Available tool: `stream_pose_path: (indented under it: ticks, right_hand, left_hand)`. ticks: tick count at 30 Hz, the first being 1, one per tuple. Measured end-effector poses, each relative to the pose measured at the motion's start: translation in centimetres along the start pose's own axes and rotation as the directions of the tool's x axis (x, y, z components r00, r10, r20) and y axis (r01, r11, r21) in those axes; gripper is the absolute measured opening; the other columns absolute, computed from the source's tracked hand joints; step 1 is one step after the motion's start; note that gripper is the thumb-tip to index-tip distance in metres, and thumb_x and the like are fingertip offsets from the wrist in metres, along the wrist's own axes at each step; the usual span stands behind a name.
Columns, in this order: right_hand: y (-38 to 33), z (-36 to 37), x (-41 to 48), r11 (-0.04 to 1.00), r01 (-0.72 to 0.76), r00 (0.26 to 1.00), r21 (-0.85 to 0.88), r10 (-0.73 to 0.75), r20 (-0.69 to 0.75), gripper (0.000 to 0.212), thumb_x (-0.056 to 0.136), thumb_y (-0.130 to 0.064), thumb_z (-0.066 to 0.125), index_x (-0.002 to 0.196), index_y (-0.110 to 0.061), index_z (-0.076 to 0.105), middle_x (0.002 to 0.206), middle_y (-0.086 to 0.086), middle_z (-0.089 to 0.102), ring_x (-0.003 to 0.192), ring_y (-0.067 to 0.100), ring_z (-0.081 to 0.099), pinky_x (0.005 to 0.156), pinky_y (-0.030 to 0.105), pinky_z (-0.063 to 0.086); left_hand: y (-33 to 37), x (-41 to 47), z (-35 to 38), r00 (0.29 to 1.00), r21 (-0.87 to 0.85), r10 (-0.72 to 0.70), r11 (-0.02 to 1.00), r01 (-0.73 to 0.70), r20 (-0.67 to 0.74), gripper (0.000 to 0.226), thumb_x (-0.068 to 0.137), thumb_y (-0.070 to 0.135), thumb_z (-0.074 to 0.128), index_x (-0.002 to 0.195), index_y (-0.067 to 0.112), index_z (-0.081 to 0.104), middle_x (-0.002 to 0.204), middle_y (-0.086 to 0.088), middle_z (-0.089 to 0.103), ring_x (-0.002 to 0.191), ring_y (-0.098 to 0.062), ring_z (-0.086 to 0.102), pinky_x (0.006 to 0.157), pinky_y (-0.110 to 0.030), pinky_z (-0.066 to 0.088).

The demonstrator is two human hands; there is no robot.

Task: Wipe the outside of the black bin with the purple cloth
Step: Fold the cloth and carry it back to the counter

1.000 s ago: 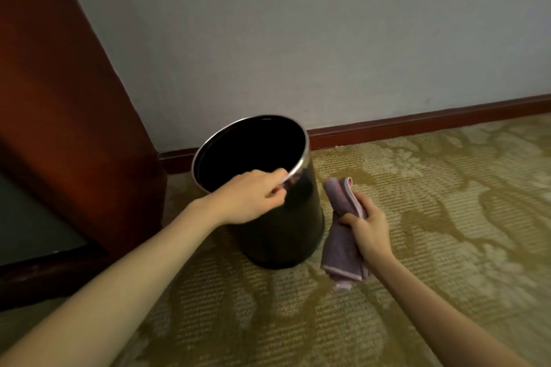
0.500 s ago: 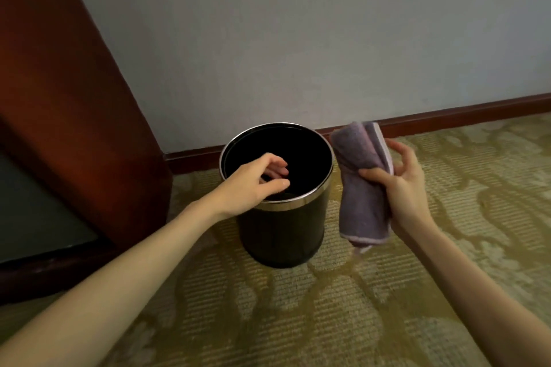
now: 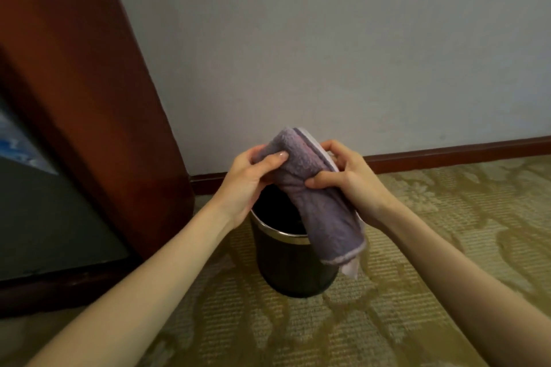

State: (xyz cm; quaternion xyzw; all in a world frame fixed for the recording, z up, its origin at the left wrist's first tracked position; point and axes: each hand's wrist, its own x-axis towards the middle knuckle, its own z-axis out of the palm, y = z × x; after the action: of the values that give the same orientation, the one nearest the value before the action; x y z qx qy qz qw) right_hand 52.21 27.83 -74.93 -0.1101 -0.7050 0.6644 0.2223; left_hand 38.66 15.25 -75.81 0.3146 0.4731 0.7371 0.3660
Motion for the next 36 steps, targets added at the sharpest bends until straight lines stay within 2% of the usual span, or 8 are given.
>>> stream_pose_path:
  ticks: [6,9,13,19,23,26,32,36]
  right_hand:
    - [-1.7,0.2,3.1,0.992,-0.122,0.992,-0.031,0.121,-0.018,0.046,0.068,0.003,0.072,0.109,-0.003,0.054,0.076,0.002,0.072,0.07,0.013,0.067,0.06,0.023,0.052]
    - [-5.0,-0.3,5.3,0.985,-0.127,0.992,-0.12,0.126,-0.02,0.039,0.071,-0.004,0.073,0.108,-0.004,0.061,0.099,0.017,0.071,0.085,0.019,0.066,0.079,0.035,0.053]
    - [-11.1,-1.1,8.5,0.975,-0.092,0.995,-0.204,0.099,0.024,0.036,0.076,-0.009,0.071,0.111,-0.008,0.065,0.107,0.015,0.07,0.099,0.024,0.066,0.089,0.039,0.05]
    - [-21.2,-2.6,10.9,0.968,-0.111,0.99,-0.225,0.129,0.064,0.025,0.081,-0.02,0.069,0.101,-0.006,0.063,0.095,0.012,0.068,0.087,0.016,0.062,0.082,0.036,0.049]
    - [-29.4,-2.9,12.0,0.97,-0.167,0.977,-0.175,0.186,0.1,0.041,0.084,-0.029,0.065,0.11,0.001,0.056,0.101,0.013,0.065,0.087,0.013,0.063,0.075,0.026,0.05]
    - [-35.8,-2.8,13.1,0.973,-0.168,0.978,-0.159,0.185,0.099,0.038,0.086,-0.03,0.062,0.115,-0.004,0.058,0.115,0.014,0.066,0.104,0.022,0.064,0.092,0.035,0.05]
    - [-49.9,-3.0,15.6,0.97,-0.122,0.986,-0.21,0.143,0.085,0.027,0.086,-0.038,0.062,0.105,-0.019,0.067,0.101,-0.002,0.072,0.091,0.009,0.067,0.082,0.025,0.053]
    - [-58.6,-2.9,17.2,0.963,-0.097,0.989,-0.25,0.122,0.088,0.035,0.084,-0.046,0.061,0.107,-0.021,0.068,0.104,0.0,0.073,0.096,0.014,0.068,0.087,0.031,0.054]
  left_hand:
    - [4.2,2.2,0.2,0.967,0.165,0.05,0.986,-0.008,-0.25,0.029,0.067,0.009,0.075,0.091,0.004,0.06,0.088,-0.011,0.068,0.083,-0.022,0.065,0.077,-0.033,0.051]
    - [7.8,4.0,0.9,0.955,0.244,0.078,0.97,-0.006,-0.287,0.024,0.066,0.012,0.076,0.082,0.009,0.059,0.085,-0.009,0.065,0.084,-0.022,0.063,0.08,-0.037,0.048]
    - [13.8,6.6,2.7,0.939,0.268,0.115,0.963,-0.025,-0.325,0.028,0.062,0.017,0.078,0.081,0.009,0.06,0.085,-0.009,0.067,0.084,-0.021,0.065,0.083,-0.037,0.05]
    - [23.2,8.7,6.5,0.91,0.228,0.148,0.972,-0.06,-0.388,0.02,0.069,0.011,0.075,0.085,0.007,0.063,0.087,-0.011,0.068,0.085,-0.023,0.064,0.083,-0.038,0.049]
    - [30.4,9.3,9.7,0.897,0.221,0.154,0.973,-0.064,-0.414,0.005,0.08,0.009,0.067,0.082,0.01,0.062,0.08,-0.005,0.066,0.078,-0.018,0.062,0.076,-0.033,0.048]
    - [36.3,9.8,12.3,0.884,0.201,0.144,0.978,-0.058,-0.445,0.005,0.084,0.011,0.065,0.082,0.008,0.061,0.079,-0.006,0.064,0.077,-0.019,0.061,0.076,-0.034,0.048]
    - [49.3,11.3,17.4,0.864,0.243,0.204,0.965,-0.098,-0.46,0.007,0.086,0.012,0.063,0.083,0.009,0.058,0.08,-0.008,0.061,0.078,-0.021,0.058,0.075,-0.037,0.047]
    - [57.4,12.5,20.2,0.845,0.29,0.258,0.948,-0.128,-0.469,0.008,0.086,0.014,0.062,0.083,0.009,0.056,0.079,-0.008,0.061,0.076,-0.022,0.057,0.073,-0.037,0.047]
